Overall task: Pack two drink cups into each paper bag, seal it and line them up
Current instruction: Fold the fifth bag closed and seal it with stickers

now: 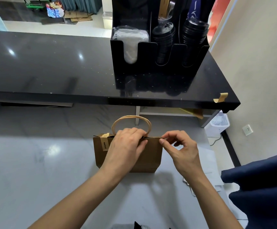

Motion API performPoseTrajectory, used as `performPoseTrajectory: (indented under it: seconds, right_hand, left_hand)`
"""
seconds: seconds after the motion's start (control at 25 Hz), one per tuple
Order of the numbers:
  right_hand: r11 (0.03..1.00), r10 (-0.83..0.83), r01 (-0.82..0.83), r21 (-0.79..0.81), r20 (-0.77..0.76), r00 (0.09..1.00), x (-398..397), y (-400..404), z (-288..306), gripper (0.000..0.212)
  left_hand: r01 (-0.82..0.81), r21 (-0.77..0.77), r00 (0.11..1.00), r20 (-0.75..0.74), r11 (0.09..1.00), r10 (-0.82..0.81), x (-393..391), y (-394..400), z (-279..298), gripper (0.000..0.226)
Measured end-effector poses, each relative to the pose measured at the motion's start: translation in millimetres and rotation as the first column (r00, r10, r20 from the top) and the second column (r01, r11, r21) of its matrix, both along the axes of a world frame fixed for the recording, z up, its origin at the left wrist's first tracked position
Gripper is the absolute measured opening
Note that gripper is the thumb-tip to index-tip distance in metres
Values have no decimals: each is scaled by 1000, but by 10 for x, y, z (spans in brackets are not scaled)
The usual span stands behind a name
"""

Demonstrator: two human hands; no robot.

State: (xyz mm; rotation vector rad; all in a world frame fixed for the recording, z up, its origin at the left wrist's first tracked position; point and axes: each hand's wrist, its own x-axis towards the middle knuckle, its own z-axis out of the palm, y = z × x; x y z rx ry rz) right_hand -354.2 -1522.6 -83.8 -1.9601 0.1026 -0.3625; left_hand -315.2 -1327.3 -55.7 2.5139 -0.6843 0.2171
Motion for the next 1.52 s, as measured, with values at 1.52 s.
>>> performPoseTrajectory:
  seconds: [1.52]
  right_hand:
    - [845, -201, 473, 251, -670, 715, 973, -1730, 866, 12]
  left_hand:
    - [-39, -29, 999, 8, 999, 40, -28, -5, -99, 13]
